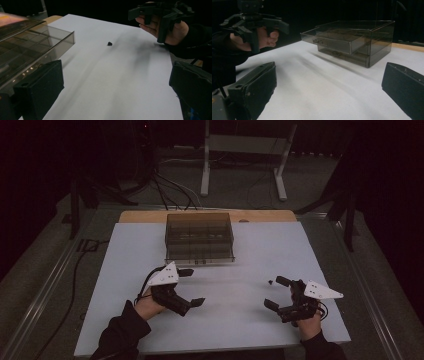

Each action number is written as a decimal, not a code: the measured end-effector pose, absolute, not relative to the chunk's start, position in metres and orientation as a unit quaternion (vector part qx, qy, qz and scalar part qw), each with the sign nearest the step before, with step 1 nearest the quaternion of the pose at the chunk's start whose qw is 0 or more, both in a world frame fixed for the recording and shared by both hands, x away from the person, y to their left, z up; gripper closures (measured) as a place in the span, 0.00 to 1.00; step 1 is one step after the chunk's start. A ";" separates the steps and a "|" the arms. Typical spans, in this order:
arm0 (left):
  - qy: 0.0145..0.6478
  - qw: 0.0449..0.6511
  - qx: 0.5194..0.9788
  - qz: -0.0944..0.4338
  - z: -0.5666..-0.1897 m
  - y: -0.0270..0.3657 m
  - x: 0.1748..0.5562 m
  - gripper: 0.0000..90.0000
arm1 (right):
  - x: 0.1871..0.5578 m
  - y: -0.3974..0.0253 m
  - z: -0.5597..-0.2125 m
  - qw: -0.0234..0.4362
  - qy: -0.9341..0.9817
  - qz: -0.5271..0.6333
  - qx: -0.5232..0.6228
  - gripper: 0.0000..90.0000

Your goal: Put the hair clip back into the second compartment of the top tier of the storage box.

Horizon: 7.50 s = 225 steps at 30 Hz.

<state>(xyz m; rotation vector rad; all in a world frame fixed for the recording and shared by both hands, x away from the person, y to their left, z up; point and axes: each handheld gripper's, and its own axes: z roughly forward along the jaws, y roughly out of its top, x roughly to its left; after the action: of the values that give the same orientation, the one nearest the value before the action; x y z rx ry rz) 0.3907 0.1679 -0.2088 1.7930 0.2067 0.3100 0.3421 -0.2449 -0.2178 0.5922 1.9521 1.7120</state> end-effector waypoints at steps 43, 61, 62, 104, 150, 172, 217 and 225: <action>0.022 0.581 0.809 0.084 -0.214 0.022 0.427 0.01 | 0.337 -0.247 -0.212 0.244 0.703 0.634 0.212 0.00; 0.041 0.583 0.808 0.071 -0.215 -0.026 0.457 0.01 | 0.336 -0.247 -0.213 0.243 0.705 0.633 0.210 0.00; 0.043 0.582 0.809 0.071 -0.216 -0.028 0.459 0.01 | 0.336 -0.247 -0.213 0.243 0.704 0.634 0.210 0.00; 0.068 0.460 0.878 0.115 -0.243 -0.098 0.480 0.54 | 0.335 -0.251 -0.213 0.236 0.700 0.638 0.218 0.00; 0.070 0.452 0.880 0.126 -0.225 -0.080 0.472 0.86 | 0.336 -0.253 -0.213 0.234 0.698 0.639 0.224 0.00; 0.061 0.444 0.885 0.128 -0.220 -0.045 0.458 0.86 | 0.338 -0.252 -0.215 0.235 0.701 0.634 0.226 0.00; 0.069 0.465 0.872 0.139 -0.183 0.027 0.432 0.86 | 0.340 -0.250 -0.215 0.233 0.702 0.633 0.228 0.00; 0.073 0.484 0.860 0.148 -0.164 0.042 0.432 0.86 | 0.340 -0.250 -0.215 0.233 0.702 0.633 0.229 0.00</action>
<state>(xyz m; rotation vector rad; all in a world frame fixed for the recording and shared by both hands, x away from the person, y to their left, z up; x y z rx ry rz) 0.4321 0.0424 -0.1645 2.0935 0.1769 0.3593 0.3402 -0.2502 -0.2153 0.6296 1.9269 1.7384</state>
